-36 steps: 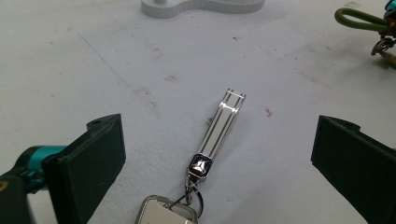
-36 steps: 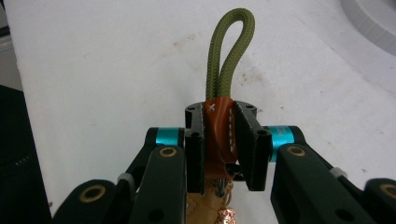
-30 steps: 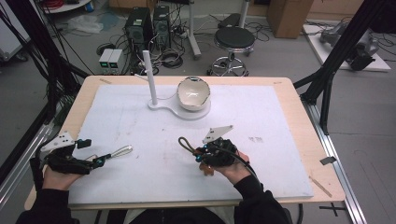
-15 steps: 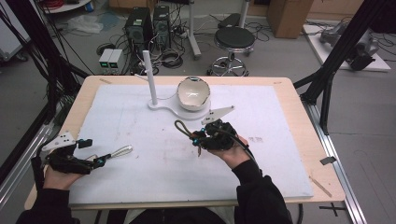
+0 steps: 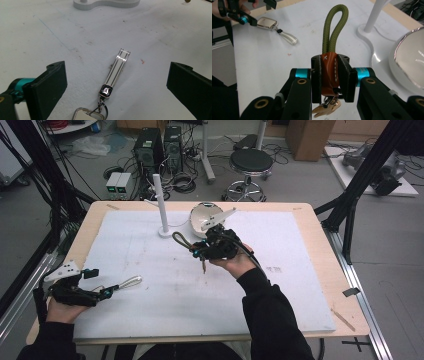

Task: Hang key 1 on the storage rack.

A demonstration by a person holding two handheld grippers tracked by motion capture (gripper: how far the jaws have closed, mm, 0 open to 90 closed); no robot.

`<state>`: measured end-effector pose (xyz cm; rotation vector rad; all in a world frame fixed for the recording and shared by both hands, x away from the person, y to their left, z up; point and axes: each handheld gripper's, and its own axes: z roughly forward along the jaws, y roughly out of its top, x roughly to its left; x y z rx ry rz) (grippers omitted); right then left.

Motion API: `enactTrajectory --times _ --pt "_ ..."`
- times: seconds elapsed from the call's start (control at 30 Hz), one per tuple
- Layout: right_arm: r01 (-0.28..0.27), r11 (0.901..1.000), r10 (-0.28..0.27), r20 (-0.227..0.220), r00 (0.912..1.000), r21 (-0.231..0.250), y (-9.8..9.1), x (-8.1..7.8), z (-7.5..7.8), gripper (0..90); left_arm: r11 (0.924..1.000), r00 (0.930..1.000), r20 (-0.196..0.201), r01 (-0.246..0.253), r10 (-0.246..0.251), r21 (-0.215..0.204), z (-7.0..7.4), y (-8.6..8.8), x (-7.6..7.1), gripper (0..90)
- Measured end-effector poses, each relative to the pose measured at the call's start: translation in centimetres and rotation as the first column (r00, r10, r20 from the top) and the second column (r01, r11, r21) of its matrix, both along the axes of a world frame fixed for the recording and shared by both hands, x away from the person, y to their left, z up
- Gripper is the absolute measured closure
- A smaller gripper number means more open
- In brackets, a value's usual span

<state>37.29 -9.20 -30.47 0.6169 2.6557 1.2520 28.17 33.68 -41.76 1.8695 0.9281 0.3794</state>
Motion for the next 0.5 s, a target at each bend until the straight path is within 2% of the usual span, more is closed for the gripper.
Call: enactTrajectory --times 0.23,0.43,0.5 --pt "-0.017 0.9998 0.017 0.014 0.9998 0.010 1.8 1.6 1.8 74.7 1.0000 1.0000 0.002 0.000 0.000 -0.003 0.0 0.0 0.0 3.4" --pt "-0.027 0.9996 0.027 0.026 0.9993 -0.002 3.3 2.7 3.2 74.8 0.9999 1.0000 0.000 0.006 -0.006 -0.010 0.0 0.1 0.0 3.4" --pt "-0.021 0.9998 0.021 0.030 0.9993 0.001 4.0 3.6 3.9 74.8 0.9999 0.9999 0.000 0.011 -0.011 -0.012 0.0 0.1 0.1 3.4"
